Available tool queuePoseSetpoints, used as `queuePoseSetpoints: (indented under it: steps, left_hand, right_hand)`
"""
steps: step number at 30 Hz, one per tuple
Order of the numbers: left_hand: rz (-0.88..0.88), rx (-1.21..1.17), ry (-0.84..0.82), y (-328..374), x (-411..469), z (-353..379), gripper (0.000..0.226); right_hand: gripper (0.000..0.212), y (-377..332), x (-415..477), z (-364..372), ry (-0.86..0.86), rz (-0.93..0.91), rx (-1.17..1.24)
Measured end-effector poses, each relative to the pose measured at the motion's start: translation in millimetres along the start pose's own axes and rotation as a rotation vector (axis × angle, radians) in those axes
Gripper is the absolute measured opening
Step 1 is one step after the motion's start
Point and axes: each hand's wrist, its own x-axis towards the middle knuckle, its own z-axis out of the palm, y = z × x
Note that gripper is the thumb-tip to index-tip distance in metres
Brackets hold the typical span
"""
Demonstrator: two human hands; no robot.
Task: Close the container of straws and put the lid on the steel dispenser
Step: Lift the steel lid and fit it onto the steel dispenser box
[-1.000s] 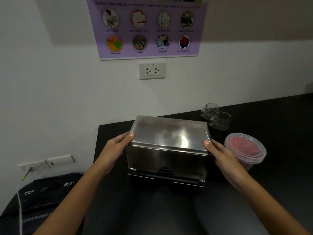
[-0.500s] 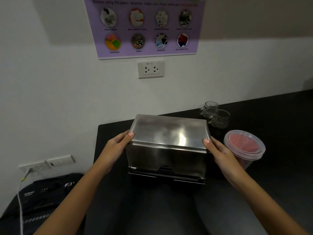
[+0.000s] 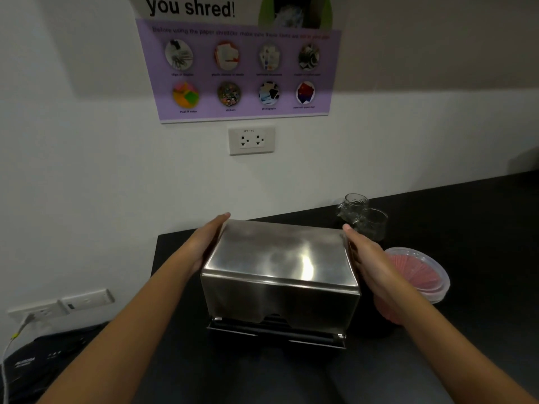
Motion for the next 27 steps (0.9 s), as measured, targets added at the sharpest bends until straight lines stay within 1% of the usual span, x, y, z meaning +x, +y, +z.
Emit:
queuePoseSetpoints:
  steps: [2,5,11,15,20,22,24,27]
  left_hand:
    - [-0.049,-0.014,0.009,2,6,1,0.044]
    - [-0.052,0.004,0.023,-2,14,-1,0.042]
    - [-0.021,0.001,0.049,-7,24,-3,0.037]
    - [-0.035,-0.010,0.036,-7,25,-5,0.040]
    - [-0.031,-0.002,0.073,-4,18,0,0.039]
    - [-0.020,0.033,0.100,-2,14,3,0.039]
    - [0.018,0.081,0.131,1,10,5,0.040]
    - [0.138,0.140,0.163,-1,5,6,0.037]
  right_hand:
    - [0.037,0,9,3,0.060,0.012,-0.016]
    - [0.031,4,13,2,0.123,-0.013,-0.030]
    - [0.011,8,16,2,0.147,-0.049,-0.047]
    - [0.006,9,17,1,0.158,-0.057,-0.059]
    - [0.010,8,15,2,0.150,-0.053,-0.063]
    - [0.015,8,15,2,0.147,-0.059,-0.069]
    - [0.022,8,14,2,0.144,-0.065,-0.083]
    - [0.030,5,13,1,0.134,-0.066,-0.111]
